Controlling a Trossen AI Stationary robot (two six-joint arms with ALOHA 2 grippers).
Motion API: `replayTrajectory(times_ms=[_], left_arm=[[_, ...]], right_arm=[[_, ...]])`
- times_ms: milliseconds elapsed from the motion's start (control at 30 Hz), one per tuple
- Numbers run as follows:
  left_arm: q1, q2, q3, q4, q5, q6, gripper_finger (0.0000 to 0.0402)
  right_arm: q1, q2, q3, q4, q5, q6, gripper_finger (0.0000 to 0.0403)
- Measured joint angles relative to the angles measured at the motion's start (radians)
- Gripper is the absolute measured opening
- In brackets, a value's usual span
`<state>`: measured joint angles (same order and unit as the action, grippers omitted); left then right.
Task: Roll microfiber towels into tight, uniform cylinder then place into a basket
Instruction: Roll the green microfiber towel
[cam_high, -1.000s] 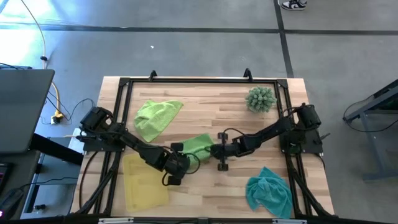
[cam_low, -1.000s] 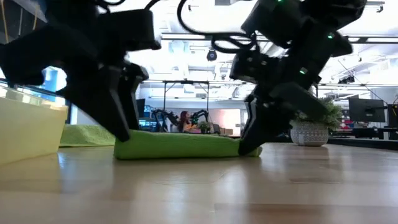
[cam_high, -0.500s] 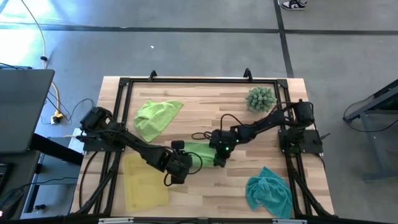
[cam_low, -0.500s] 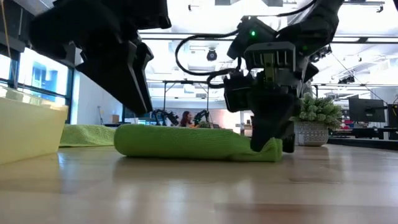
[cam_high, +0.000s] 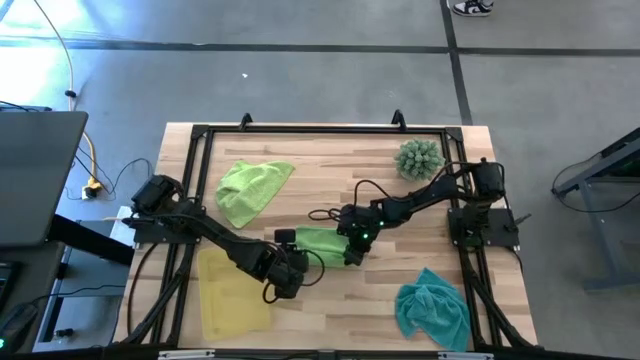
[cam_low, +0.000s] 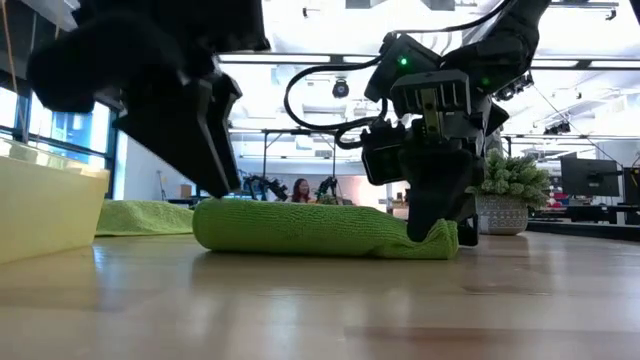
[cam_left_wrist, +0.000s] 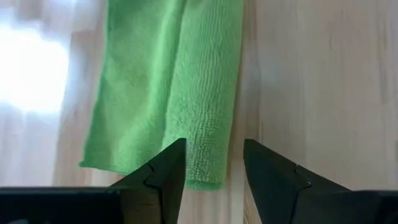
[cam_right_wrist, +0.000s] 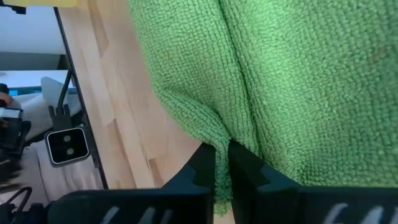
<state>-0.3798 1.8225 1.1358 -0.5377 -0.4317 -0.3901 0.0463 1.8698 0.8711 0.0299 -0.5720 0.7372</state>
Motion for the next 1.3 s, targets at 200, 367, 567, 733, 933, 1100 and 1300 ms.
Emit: replayTrajectory(times_ms=[200, 367, 567, 733, 933, 1100, 1300], left_arm=[[0.007, 0.057, 0.0, 0.008, -0.01, 0.028, 0.0187], [0.029, 0.077, 0.001, 0.003, -0.052, -0.018, 0.0172], [0.068, 0.1, 0.001, -0.028, -0.052, -0.026, 0.0102], [0.081, 0.083, 0.002, -0.032, 0.052, -0.021, 0.0018], [0.08, 0.053, 0.002, -0.012, 0.256, 0.023, 0.0016], [0.12, 0.054, 0.0, 0.01, 0.416, 0.023, 0.0004], [0.189, 0.006, -0.066, 0.092, 0.536, -0.039, 0.0004]], right_arm=[[0.0, -0.001, 0.001, 0.001, 0.009, 0.0, 0.0007], [0.0, -0.002, 0.002, 0.002, 0.013, -0.001, 0.001], [0.0, -0.002, 0.003, 0.004, 0.016, -0.014, 0.0011], [0.0, -0.002, 0.003, 0.005, 0.018, -0.037, 0.0011], [0.0, -0.002, 0.004, 0.008, 0.018, -0.113, 0.0012], [0.0, -0.002, 0.004, 0.008, 0.017, -0.214, 0.0012], [0.003, -0.003, 0.004, 0.004, 0.013, -0.293, 0.0012]])
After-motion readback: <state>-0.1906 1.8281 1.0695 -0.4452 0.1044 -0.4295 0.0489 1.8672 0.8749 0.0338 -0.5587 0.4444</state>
